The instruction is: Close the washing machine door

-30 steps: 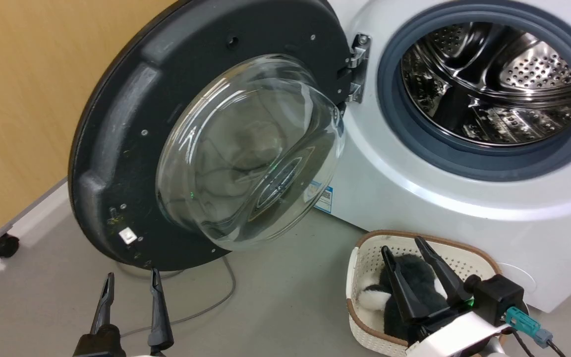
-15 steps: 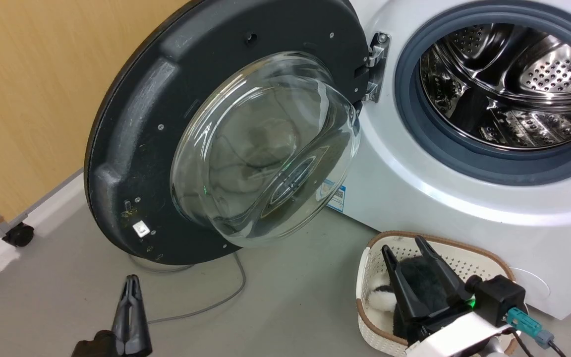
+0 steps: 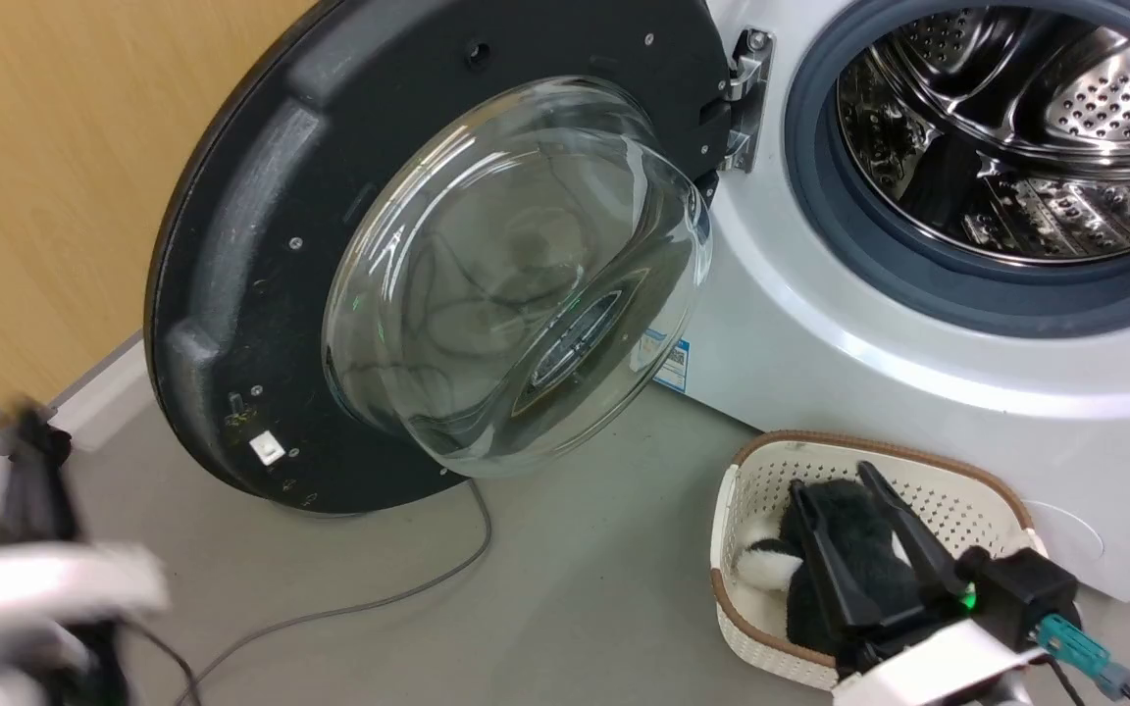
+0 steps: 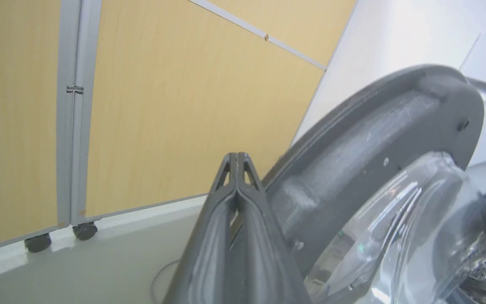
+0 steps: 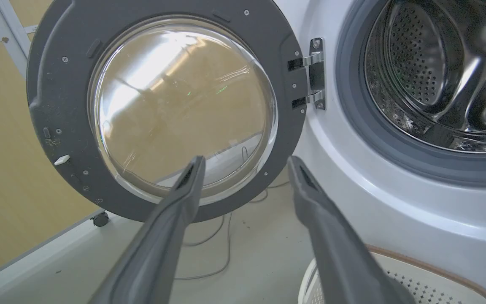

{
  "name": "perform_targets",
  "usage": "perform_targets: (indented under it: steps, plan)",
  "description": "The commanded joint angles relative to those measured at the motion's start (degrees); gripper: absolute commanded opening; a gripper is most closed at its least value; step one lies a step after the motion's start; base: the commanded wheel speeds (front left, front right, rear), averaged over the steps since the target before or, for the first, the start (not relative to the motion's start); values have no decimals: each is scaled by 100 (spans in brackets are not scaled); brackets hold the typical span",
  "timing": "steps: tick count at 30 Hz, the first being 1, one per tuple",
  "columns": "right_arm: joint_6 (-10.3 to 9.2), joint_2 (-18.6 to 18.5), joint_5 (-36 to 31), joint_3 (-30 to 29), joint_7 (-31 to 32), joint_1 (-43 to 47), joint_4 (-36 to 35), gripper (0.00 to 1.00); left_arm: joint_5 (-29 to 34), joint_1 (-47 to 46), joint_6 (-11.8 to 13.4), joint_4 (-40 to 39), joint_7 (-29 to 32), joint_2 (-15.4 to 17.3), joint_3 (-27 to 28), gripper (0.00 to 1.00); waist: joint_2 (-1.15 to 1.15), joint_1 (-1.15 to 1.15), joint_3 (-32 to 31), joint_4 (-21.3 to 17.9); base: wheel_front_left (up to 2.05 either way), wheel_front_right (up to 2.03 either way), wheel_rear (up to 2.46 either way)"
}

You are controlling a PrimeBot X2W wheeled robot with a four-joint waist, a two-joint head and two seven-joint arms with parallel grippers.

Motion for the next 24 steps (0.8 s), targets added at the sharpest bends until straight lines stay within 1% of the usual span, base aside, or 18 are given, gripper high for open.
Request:
perform_targets:
  steps: [1,4,7,9,13,17,19,24]
  plan:
    - [5,-58,-71,-76,-19,133,-66,100,-492,-517,-112,237,278,184,289,0,0,0,31,-22,0,0,0]
    - [5,-62,-115,-189,12,224,-160,100,-1133,-1149,-158,742,773,467,664,0,0,0,72,-79,0,0,0]
    - [5,-68,-151,-173,81,239,-268,100,-1746,-1631,-95,1244,1225,626,1021,0,0,0,146,-214,0,0,0]
    - [5,-84,-165,-163,123,228,-327,100,-2162,-1912,-78,1621,1524,689,1222,0,0,0,196,-295,0,0,0]
    - [5,-115,-187,-172,182,206,-422,100,-3012,-2397,2,2349,2113,682,1604,0,0,0,289,-414,0,0,0]
    - [5,-156,-178,-165,218,189,-481,100,-3435,-2697,-12,2851,2449,678,1734,0,0,0,344,-496,0,0,0]
    - [5,-161,-174,-164,225,185,-488,100,-3617,-2777,-32,3076,2733,668,1721,0,0,0,347,-531,0,0,0]
    - [5,-118,-157,-161,201,174,-464,100,-3989,-2735,-232,3355,3593,722,1604,0,0,0,308,-618,0,0,0]
